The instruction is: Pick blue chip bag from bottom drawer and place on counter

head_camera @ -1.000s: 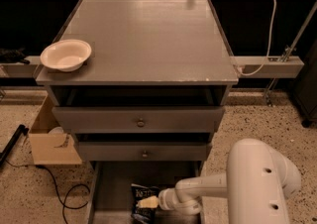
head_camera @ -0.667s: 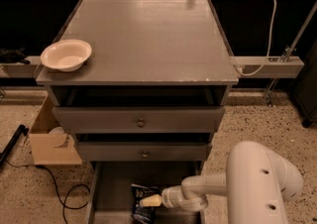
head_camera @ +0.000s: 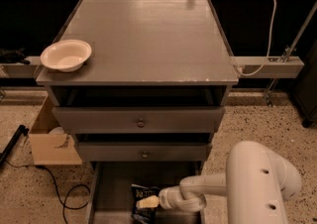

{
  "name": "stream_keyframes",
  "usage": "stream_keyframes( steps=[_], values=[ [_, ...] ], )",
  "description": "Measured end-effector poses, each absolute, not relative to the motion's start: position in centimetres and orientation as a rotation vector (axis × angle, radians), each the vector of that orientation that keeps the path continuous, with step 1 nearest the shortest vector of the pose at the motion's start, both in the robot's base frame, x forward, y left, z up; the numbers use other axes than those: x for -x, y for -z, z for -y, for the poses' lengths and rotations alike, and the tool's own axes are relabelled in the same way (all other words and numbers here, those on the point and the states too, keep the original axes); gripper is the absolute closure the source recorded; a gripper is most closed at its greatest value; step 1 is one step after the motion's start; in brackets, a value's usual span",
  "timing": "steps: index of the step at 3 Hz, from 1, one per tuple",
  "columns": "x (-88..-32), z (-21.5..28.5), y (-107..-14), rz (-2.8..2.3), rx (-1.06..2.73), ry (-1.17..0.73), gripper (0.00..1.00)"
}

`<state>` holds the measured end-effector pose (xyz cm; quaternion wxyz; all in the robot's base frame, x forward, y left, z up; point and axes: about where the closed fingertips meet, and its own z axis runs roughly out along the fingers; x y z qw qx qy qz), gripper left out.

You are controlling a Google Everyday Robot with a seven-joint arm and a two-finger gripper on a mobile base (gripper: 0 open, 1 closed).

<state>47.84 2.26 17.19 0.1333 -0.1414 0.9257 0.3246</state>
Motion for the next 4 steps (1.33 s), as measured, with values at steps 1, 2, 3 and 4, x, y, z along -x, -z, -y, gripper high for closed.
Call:
stream_keyframes(
  steps=[1,2,3,4],
  values=[
    [-47.0,-2.4,-17.1,-2.689,0.378,-0.923,0.00],
    [-45.7,-2.9,-16.2,-2.736,0.349,-0.887,0.00],
    [-45.3,-4.1,-15.5,-2.797,0.298,-0.842,0.00],
    [-45.8,-5.5,-15.1,-2.846,0.248,-0.787,0.00]
  ],
)
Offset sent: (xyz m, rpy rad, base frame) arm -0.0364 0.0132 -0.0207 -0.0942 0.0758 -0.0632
